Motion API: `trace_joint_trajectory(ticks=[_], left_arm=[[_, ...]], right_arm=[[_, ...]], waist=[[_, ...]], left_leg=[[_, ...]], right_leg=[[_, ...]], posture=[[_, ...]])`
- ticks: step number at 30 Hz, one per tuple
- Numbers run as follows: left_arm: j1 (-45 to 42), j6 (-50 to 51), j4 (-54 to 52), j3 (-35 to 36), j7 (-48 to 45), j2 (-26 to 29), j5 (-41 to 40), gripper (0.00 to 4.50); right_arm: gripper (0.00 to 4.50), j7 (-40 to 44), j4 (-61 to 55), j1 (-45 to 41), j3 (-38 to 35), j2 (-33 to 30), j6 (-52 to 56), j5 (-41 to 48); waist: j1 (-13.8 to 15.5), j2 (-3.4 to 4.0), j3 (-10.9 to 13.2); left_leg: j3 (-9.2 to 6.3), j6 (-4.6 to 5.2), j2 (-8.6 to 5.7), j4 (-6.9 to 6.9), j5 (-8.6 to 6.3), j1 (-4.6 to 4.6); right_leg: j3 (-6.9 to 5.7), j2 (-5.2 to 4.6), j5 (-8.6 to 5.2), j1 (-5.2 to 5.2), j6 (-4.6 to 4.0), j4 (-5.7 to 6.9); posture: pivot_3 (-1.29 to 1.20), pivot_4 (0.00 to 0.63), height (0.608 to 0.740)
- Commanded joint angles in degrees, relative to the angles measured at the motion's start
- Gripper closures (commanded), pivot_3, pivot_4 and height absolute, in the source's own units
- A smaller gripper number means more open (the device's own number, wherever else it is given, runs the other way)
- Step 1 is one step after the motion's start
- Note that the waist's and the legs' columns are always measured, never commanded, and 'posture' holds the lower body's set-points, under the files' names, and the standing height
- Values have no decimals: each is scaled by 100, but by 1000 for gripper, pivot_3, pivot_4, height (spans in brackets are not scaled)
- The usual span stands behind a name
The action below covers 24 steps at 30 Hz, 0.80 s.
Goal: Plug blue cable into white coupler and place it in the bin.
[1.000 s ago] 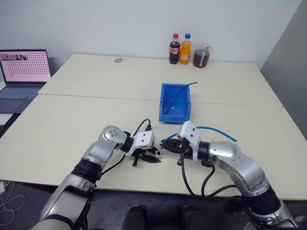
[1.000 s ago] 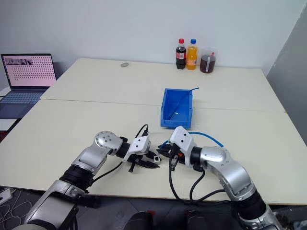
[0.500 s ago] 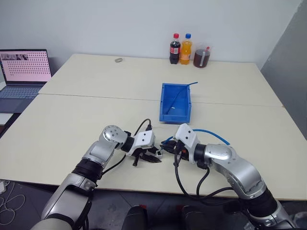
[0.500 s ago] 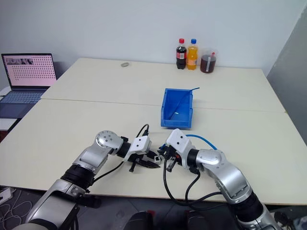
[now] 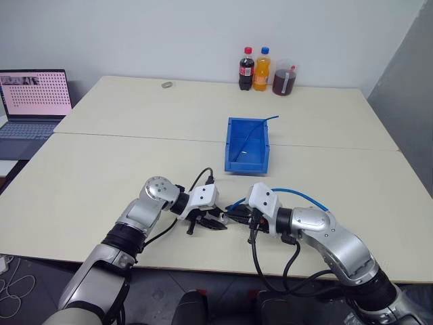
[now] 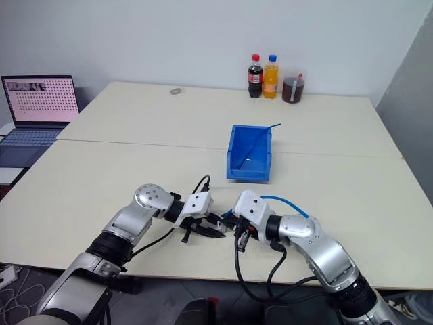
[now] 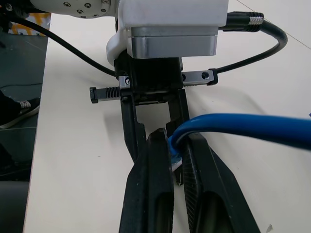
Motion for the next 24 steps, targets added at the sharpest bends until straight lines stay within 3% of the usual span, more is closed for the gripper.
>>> trace_joint_trajectory(ticks=[1,24], left_arm=[[99,14,161,-262,-105,-14,197,3528],[97,10,161,-290,-135,-30,205,3528]], right_arm=[[4497,137,114,-167,-29,-1,-241,-56],[4498,850,761,-513,383,-48,-848,-474]], waist=[[-1,0,0],[-4,-1,0]], left_leg=[[0,0,0,0,0,0],[0,0,0,0,0,1]], right_leg=[[0,0,0,0,0,0],[0,1,0,0,0,0]], posture=[[0,150,740],[0,150,740]])
